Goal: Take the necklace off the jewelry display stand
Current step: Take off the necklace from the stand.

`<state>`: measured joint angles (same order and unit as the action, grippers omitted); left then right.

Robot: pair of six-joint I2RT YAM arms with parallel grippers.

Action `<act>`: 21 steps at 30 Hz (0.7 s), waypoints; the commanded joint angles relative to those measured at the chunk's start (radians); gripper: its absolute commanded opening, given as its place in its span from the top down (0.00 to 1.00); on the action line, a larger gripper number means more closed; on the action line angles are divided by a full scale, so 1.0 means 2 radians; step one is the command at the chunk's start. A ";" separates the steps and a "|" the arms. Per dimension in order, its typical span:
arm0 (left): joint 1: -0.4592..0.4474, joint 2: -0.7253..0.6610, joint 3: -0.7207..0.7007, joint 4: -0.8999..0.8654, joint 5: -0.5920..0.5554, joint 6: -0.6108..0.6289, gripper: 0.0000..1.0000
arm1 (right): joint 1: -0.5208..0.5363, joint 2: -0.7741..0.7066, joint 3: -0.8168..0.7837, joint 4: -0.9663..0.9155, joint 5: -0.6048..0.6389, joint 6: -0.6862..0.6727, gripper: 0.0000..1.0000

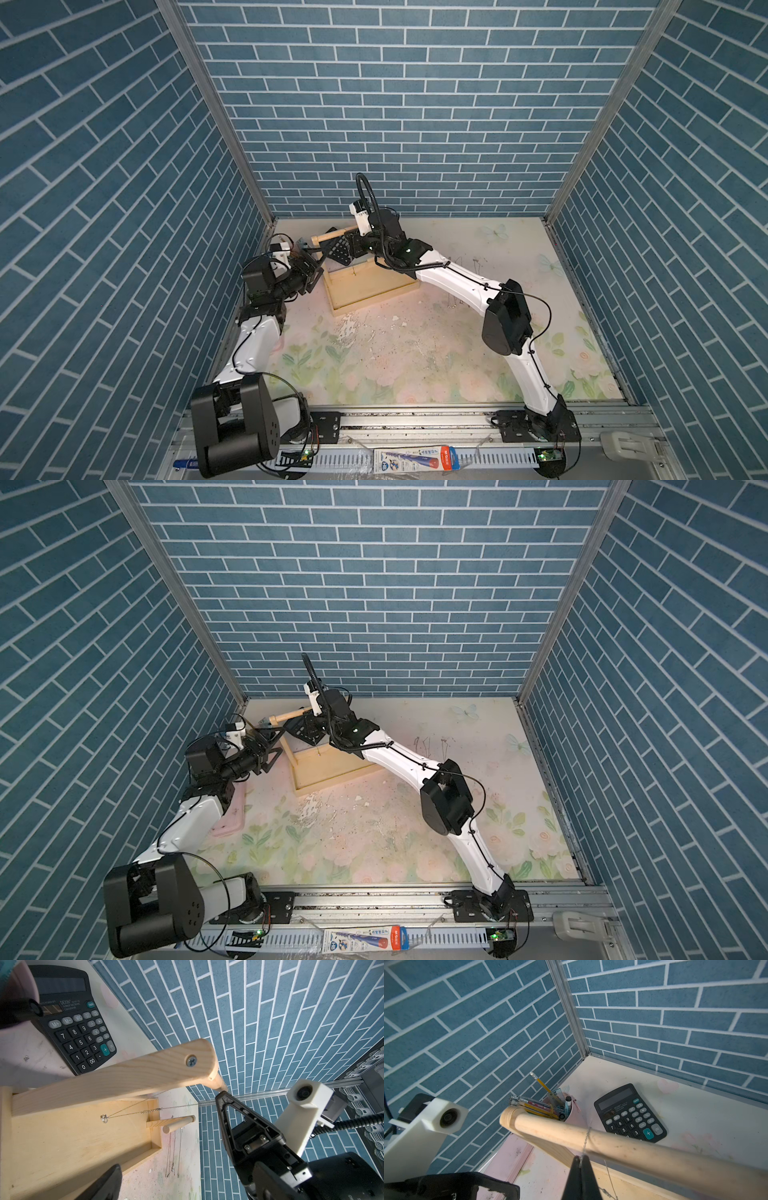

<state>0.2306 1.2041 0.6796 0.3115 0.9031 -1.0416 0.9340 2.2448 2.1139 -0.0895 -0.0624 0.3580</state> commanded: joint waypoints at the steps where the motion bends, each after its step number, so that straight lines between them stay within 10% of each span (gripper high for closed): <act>1: 0.003 -0.003 -0.003 0.007 0.008 0.004 0.01 | 0.003 -0.022 -0.006 0.003 0.010 -0.017 1.00; 21: -0.007 -0.008 -0.002 0.010 0.011 0.007 0.01 | 0.002 -0.055 -0.002 -0.006 0.024 -0.034 1.00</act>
<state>0.2245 1.2041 0.6796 0.3119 0.9092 -1.0416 0.9340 2.1895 2.1044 -0.0937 -0.0357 0.3309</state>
